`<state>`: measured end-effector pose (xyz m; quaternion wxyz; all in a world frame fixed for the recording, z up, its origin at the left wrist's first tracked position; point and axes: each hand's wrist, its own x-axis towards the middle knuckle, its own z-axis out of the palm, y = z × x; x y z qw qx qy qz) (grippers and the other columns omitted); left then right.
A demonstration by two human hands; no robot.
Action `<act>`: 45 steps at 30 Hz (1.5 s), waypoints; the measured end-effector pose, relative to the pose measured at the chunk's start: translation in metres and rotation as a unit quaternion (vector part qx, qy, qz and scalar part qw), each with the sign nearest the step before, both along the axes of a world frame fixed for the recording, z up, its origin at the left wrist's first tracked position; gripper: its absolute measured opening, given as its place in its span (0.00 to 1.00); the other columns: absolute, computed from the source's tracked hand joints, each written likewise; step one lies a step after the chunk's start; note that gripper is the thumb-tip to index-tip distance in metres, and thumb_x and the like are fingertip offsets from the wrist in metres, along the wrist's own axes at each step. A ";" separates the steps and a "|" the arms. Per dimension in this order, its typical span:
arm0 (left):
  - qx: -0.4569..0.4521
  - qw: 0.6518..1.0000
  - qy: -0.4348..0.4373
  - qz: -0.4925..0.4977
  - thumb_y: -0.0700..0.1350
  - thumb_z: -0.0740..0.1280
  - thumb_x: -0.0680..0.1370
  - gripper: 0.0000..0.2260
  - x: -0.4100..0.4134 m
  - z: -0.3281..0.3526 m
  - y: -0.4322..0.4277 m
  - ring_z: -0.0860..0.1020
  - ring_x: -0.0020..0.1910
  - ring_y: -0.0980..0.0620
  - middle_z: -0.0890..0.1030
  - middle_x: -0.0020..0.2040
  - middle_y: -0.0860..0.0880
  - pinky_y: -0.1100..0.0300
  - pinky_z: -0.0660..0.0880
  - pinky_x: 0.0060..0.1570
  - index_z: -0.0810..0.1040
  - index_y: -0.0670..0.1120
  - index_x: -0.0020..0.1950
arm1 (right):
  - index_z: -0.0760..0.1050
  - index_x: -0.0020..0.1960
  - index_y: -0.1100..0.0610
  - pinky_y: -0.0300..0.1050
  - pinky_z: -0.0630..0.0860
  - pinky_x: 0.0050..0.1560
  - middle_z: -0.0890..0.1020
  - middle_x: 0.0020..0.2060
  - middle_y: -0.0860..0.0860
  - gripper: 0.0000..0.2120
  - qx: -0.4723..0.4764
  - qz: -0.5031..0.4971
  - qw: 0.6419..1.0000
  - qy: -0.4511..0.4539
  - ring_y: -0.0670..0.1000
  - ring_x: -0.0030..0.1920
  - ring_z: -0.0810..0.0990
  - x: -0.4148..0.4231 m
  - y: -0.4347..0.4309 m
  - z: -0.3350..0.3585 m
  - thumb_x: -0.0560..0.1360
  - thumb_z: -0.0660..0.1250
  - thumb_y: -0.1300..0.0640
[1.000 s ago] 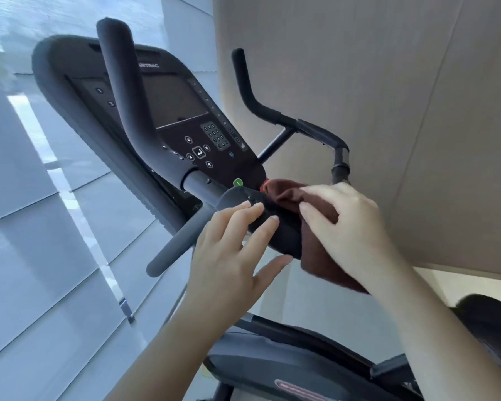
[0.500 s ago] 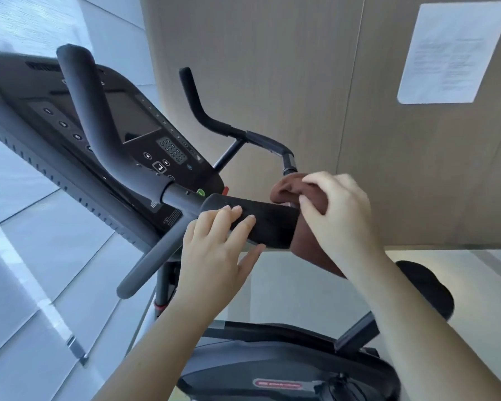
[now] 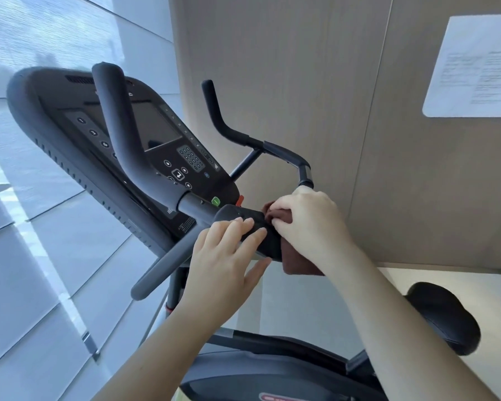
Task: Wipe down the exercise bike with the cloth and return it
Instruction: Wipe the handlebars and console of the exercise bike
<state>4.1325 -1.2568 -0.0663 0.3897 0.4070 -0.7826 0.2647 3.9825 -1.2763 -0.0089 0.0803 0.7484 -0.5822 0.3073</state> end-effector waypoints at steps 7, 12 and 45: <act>0.011 1.000 0.027 -0.007 0.51 0.65 0.74 0.16 -0.004 -0.006 -0.002 0.77 0.52 0.42 0.80 0.53 0.45 0.50 0.74 0.49 0.80 0.42 0.54 | 0.65 0.66 0.44 0.40 0.69 0.55 0.72 0.63 0.45 0.27 0.116 0.124 0.960 -0.222 0.48 0.62 0.71 -0.024 0.005 -0.009 0.69 0.68 0.44; -0.010 0.999 0.020 -0.028 0.52 0.65 0.74 0.15 0.007 -0.005 -0.010 0.74 0.52 0.47 0.80 0.53 0.46 0.55 0.67 0.51 0.80 0.43 0.52 | 0.59 0.69 0.36 0.58 0.57 0.71 0.57 0.73 0.41 0.35 0.148 0.142 0.972 -0.111 0.49 0.74 0.52 -0.038 0.012 -0.025 0.64 0.64 0.34; -0.044 0.995 -0.081 -0.030 0.51 0.62 0.78 0.17 0.054 0.006 -0.026 0.74 0.58 0.44 0.79 0.58 0.42 0.51 0.71 0.56 0.78 0.40 0.59 | 0.82 0.49 0.54 0.31 0.69 0.55 0.80 0.52 0.48 0.12 0.007 0.316 0.940 -0.130 0.40 0.51 0.77 0.012 -0.021 0.004 0.68 0.70 0.66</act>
